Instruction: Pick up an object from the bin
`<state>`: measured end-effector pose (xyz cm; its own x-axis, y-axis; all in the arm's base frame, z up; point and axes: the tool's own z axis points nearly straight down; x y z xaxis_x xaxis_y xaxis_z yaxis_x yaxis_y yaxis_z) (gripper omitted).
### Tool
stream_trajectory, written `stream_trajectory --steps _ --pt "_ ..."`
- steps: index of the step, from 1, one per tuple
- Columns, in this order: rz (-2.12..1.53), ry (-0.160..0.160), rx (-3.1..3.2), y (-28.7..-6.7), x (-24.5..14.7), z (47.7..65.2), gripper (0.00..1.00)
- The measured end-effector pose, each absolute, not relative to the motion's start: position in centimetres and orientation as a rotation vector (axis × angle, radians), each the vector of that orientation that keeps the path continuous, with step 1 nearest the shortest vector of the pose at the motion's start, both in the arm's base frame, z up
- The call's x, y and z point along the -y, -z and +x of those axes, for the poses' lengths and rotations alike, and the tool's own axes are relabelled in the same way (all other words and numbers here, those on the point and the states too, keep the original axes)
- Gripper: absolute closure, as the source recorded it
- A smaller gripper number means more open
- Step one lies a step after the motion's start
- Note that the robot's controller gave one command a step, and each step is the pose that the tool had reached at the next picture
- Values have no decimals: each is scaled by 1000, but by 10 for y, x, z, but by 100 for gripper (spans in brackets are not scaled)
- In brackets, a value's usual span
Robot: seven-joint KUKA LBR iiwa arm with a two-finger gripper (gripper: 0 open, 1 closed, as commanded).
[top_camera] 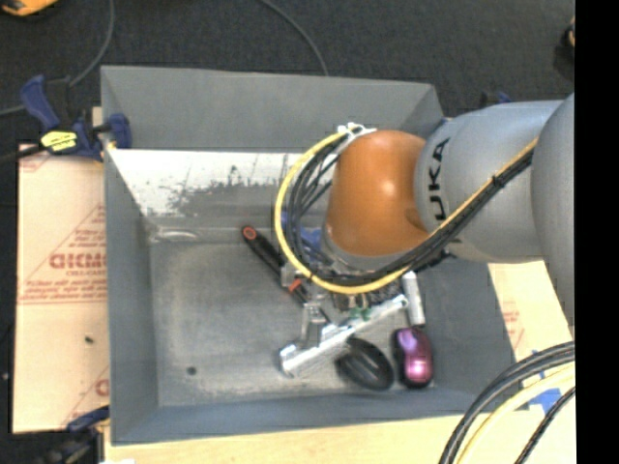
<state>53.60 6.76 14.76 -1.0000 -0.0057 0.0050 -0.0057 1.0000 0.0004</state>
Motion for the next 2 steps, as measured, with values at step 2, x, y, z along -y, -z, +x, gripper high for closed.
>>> stream_trajectory --steps 2 --pt "500 2 3090 -70 -10 524 0"
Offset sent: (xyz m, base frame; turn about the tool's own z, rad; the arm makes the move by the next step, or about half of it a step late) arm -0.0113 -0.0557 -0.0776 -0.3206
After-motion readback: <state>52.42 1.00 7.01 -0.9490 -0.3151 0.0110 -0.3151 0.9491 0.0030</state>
